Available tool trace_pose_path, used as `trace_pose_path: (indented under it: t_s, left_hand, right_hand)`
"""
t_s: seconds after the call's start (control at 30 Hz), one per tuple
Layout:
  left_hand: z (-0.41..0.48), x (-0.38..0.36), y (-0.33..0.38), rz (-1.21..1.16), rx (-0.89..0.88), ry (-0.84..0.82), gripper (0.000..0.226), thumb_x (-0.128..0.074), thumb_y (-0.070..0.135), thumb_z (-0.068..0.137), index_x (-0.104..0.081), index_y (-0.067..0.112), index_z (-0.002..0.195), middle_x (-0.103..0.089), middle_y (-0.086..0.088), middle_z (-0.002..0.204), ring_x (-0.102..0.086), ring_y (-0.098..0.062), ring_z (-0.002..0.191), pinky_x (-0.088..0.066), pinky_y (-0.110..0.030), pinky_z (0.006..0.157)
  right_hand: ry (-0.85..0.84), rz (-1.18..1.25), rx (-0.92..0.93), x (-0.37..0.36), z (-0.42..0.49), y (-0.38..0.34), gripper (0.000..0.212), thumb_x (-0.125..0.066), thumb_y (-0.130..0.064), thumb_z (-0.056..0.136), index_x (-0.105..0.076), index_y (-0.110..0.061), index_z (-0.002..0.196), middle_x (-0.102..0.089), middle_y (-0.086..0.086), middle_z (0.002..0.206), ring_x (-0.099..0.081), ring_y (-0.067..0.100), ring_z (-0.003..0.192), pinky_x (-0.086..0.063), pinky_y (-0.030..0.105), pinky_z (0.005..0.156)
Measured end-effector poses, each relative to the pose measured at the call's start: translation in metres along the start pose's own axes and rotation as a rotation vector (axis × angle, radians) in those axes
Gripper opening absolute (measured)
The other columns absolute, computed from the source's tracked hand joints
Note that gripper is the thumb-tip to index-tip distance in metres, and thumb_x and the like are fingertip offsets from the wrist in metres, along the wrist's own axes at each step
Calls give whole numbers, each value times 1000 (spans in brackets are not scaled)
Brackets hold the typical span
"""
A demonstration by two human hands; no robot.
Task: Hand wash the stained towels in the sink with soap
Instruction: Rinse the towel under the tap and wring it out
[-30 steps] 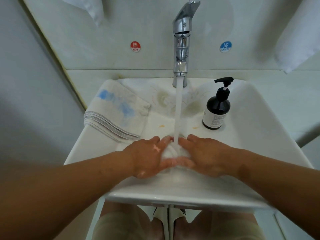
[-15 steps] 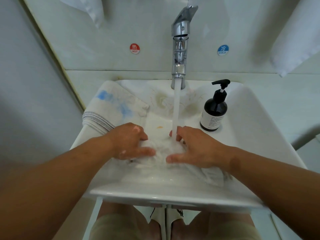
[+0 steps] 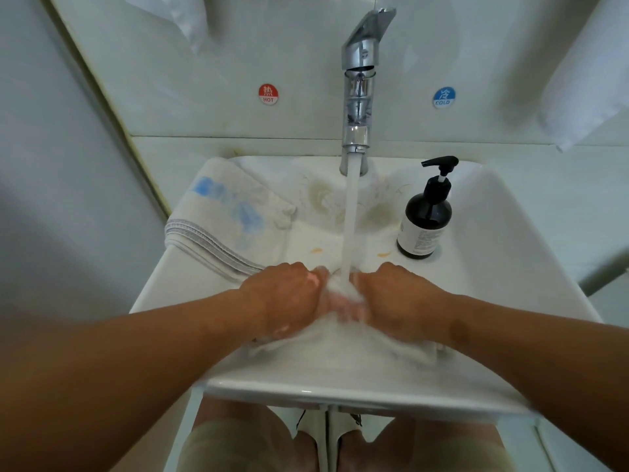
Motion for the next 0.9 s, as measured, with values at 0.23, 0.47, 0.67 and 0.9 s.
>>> trace_pose_path:
  t_s: [0.23,0.47,0.67,0.9]
  left_hand:
    - [-16,25,-29,-87,110,73,53,-35,61,99,-68,20,97,-68,-6,96,-62,-21,90,-50,-32,84]
    - [-12,-2,8,15,-8,-63,83,-22,77,94,-7,26,159,-44,-8,145,-56,-31,120,-47,-42,100]
    - [4,-9,3,2,-85,-56,33,-28,66,95,-50,47,111,-60,1,109,-62,-24,90,-55,-42,81]
    - [-2,7,-9,-133,-13,-76,64,-31,82,90,-58,26,74,-59,3,75,-58,-17,75,-47,-34,77]
  right_hand:
    - [37,141,56,1,-4,-5,88,-59,-84,73,-33,-42,146,-51,-9,131,-54,16,117,-48,40,100]
    - [-9,-89,36,-14,-2,-10,66,-51,-53,98,-19,-29,151,-46,4,132,-58,31,109,-51,46,93]
    - [77,14,-40,-2,6,1,58,-44,-78,86,-51,-30,119,-64,2,99,-61,26,88,-54,42,78]
    - [6,120,29,-4,-4,0,83,-60,-79,74,-35,-43,145,-43,-7,128,-51,19,116,-49,41,99]
Point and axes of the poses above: each hand's wrist, its own z-axis towards the middle knuckle, its own x-axis out of the back of the hand, y = z × x, the point moved 10 cm from there along z, towards the middle knuckle
